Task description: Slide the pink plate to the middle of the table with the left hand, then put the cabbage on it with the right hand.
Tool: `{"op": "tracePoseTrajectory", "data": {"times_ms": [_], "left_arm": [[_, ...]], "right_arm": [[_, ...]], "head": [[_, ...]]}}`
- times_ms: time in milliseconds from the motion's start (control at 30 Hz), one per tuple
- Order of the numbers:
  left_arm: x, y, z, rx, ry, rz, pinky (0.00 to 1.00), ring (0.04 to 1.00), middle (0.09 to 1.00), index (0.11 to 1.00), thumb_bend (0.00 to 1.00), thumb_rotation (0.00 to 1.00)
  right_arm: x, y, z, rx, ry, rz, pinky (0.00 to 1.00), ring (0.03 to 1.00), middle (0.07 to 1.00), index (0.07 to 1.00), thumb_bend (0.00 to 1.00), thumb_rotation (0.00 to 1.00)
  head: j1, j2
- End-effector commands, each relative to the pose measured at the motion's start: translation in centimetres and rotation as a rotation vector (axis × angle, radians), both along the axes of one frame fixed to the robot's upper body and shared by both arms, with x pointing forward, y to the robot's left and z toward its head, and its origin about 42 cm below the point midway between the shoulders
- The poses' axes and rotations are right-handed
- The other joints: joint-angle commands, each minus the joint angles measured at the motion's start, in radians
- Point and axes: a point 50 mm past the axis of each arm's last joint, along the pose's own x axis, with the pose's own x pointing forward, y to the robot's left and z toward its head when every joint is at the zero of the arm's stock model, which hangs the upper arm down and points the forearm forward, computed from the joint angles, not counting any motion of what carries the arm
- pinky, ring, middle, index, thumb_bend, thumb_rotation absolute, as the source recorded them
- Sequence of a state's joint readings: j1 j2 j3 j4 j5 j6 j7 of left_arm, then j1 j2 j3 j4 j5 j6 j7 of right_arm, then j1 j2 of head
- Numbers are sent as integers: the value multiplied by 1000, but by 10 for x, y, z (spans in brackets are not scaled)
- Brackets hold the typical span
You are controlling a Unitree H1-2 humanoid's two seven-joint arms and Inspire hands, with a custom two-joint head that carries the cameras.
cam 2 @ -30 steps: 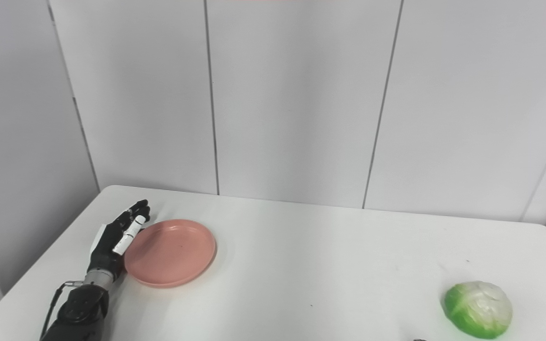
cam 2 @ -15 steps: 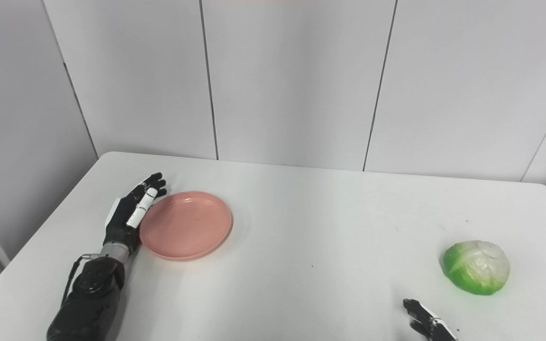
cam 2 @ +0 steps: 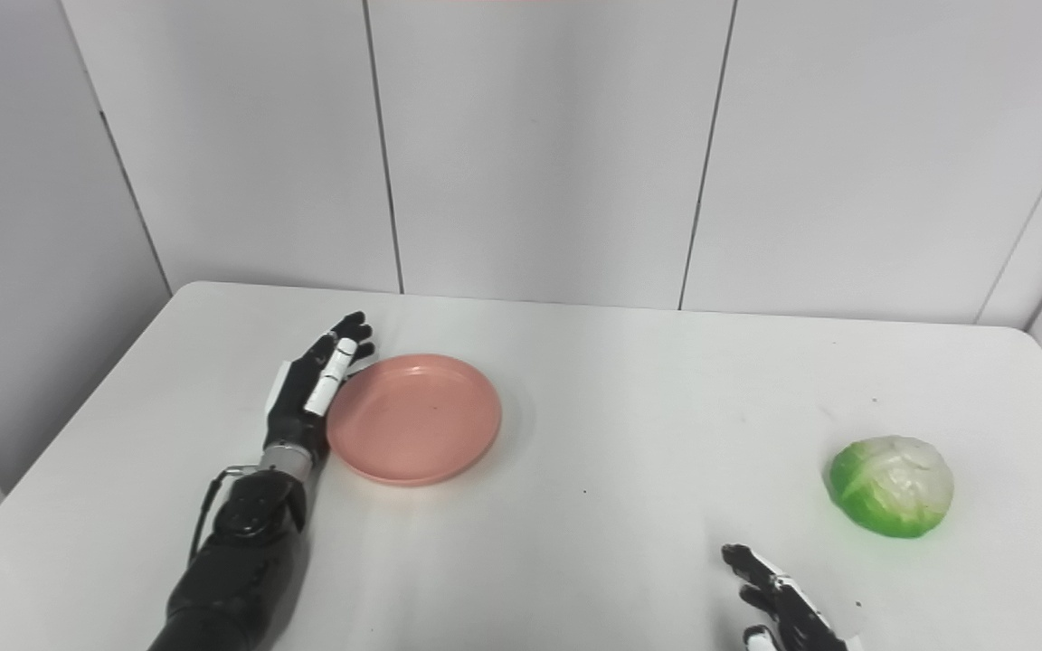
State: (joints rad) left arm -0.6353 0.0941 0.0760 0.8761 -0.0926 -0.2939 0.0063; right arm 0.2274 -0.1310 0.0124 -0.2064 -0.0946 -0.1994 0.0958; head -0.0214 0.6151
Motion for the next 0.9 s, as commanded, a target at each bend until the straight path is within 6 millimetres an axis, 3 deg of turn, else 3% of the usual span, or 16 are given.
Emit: {"op": "tracePoseTrajectory", "data": {"times_ms": [0,400,600,700,867], "left_arm": [[-9,-37,-17,-26,47,-60,667,830,843,798,783,761],[-5,-63,-6,-63,35,-122,688,847,852,810,779,777],[-5,-76,-8,-56,52,-154,671,841,852,807,788,774],[-5,-80,-9,-70,57,-163,670,836,848,802,773,767],[-2,-87,-7,-91,57,-172,695,858,864,810,763,759]], "right_arm": [[5,5,6,7,-28,0,844,860,829,787,881,1000],[13,32,4,9,-20,6,834,865,835,787,858,1000],[19,44,2,-10,-27,-3,830,866,840,792,791,1000],[22,50,3,-38,-32,-21,827,865,841,792,818,1000],[26,58,2,-96,-32,-110,754,817,830,836,816,850]], "head": [[-16,-3],[-157,-4],[-214,-6],[-243,-10],[-265,-18]]}}
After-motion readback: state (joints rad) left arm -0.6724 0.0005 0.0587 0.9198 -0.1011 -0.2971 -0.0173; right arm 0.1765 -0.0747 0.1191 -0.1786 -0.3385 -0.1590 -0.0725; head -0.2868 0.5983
